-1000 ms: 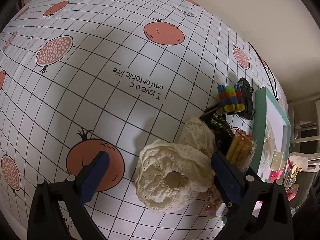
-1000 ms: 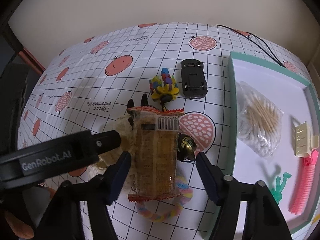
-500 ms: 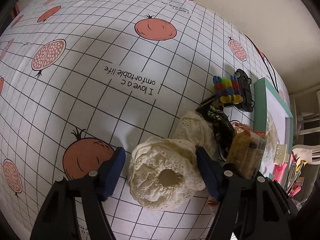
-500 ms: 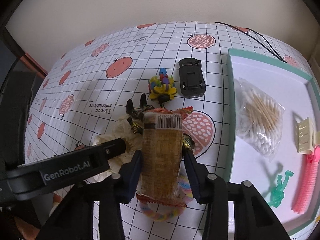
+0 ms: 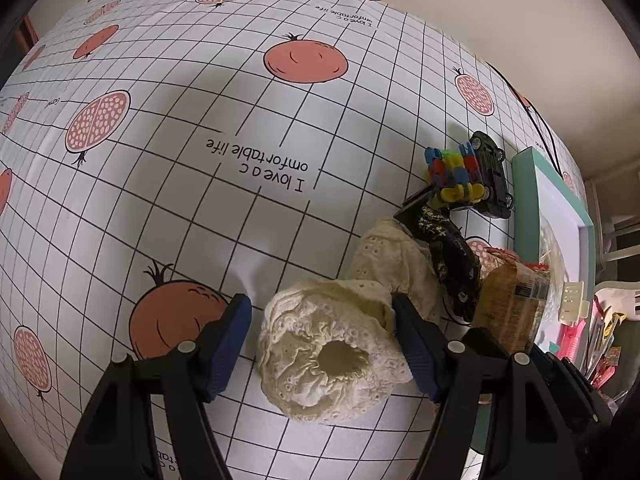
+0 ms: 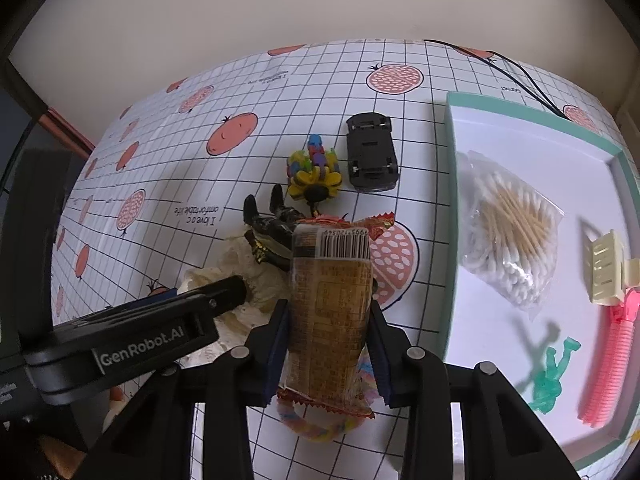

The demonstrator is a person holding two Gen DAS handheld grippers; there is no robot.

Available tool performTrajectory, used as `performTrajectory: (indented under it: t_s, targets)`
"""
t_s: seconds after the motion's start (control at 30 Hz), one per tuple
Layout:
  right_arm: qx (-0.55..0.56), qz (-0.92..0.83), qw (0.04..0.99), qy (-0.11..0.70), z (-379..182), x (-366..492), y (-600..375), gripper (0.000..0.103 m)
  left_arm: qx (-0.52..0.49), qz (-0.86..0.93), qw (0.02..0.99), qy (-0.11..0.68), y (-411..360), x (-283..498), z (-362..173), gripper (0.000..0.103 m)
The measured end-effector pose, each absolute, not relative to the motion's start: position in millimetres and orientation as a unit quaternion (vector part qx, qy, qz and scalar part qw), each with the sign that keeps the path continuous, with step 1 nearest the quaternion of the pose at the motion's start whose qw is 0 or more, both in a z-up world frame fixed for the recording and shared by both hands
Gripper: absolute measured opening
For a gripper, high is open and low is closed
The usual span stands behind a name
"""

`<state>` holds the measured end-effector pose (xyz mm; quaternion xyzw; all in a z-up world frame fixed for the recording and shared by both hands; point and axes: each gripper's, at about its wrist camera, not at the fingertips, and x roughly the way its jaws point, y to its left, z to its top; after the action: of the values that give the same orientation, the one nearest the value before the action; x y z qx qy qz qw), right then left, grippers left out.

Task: Organize objects
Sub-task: 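Grasp the packaged snack bar with the right tool, then grasp the cream lace scrunchie with the left tool while the right tool lifts the snack bar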

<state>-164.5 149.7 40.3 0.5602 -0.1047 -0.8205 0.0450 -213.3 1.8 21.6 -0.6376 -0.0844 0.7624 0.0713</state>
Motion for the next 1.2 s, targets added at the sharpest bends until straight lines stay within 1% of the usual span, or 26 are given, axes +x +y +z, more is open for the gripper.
performTrajectory:
  t_s: [0.2,0.27,0.4,0.47,0.63,0.7,0.9,0.97,1.07,1.13,1.2]
  targets:
    - [0.552,-0.825,0.045,-0.114,49,-164,158,0.039,-0.637,0.763,0.069,-0.086,6,-218,18,0.071]
    - [0.550,-0.826,0.045,-0.116,51,-163,160,0.039,-0.637,0.764,0.067,-0.081,8,-218,18,0.067]
    - [0.544,-0.829,0.042,-0.128,57,-161,169,0.039,-0.635,0.767,0.065,-0.067,7,-217,20,0.064]
    - [0.543,-0.829,0.040,-0.127,58,-160,171,0.039,-0.633,0.769,0.060,-0.057,11,-221,19,0.055]
    - [0.547,-0.827,0.038,-0.129,56,-160,173,0.039,-0.627,0.775,0.060,-0.047,6,-219,20,0.051]
    - [0.546,-0.827,0.037,-0.130,56,-160,175,0.039,-0.626,0.777,0.058,-0.045,5,-221,20,0.048]
    - [0.546,-0.826,0.037,-0.131,56,-160,177,0.039,-0.625,0.777,0.060,-0.057,-3,-219,21,0.031]
    - [0.548,-0.825,0.036,-0.130,55,-161,177,0.039,-0.627,0.773,0.063,-0.070,-7,-219,20,0.022]
    - [0.550,-0.825,0.035,-0.126,54,-160,178,0.036,-0.628,0.770,0.065,-0.085,-11,-221,21,0.020]
    - [0.550,-0.825,0.035,-0.126,54,-160,178,0.032,-0.627,0.771,0.064,-0.091,-11,-222,22,0.019]
    - [0.550,-0.826,0.033,-0.123,54,-160,177,0.031,-0.625,0.772,0.063,-0.098,-9,-221,22,0.018]
